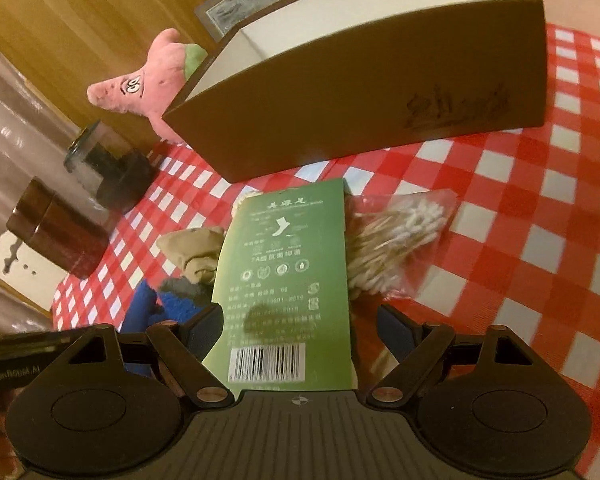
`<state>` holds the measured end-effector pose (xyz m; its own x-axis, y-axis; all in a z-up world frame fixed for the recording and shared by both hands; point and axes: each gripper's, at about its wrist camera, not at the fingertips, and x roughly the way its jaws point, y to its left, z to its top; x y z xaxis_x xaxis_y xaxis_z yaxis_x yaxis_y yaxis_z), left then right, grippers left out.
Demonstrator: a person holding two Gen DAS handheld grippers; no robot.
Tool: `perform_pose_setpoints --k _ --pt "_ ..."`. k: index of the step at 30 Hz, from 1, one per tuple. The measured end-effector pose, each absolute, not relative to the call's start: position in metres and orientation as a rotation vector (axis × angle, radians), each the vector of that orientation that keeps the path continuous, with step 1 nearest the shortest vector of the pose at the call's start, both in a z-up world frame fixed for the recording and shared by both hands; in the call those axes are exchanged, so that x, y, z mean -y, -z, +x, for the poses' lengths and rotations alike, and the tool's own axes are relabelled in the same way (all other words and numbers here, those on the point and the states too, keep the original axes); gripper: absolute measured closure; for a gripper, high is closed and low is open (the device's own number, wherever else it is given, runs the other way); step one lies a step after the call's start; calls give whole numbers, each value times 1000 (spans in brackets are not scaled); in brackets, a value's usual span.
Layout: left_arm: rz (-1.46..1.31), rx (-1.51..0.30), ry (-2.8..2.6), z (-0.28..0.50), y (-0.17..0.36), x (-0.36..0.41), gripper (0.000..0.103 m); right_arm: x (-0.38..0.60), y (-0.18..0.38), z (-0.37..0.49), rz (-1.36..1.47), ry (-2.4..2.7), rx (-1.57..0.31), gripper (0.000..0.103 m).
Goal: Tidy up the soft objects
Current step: 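Grasp the white sock package with green card in the right tool and lift it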
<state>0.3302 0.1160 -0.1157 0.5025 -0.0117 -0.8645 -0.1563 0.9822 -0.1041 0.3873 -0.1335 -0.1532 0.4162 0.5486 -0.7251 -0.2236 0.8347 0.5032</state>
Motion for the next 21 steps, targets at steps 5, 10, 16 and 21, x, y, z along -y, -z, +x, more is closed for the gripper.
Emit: perform_pose_setpoints --k 5,10,16,21 --pt "-187 -1049 -87 333 121 -118 63 131 148 392 358 -535 -1006 55" --pt "-204 -1053 -92 334 126 -120 63 142 145 394 492 -589 -948 71" --pt "-211 -1056 -100 334 128 -121 63 128 146 396 514 -701 -957 72" --pt "-212 -1051 -98 332 125 -120 63 116 134 391 409 -706 -909 98"
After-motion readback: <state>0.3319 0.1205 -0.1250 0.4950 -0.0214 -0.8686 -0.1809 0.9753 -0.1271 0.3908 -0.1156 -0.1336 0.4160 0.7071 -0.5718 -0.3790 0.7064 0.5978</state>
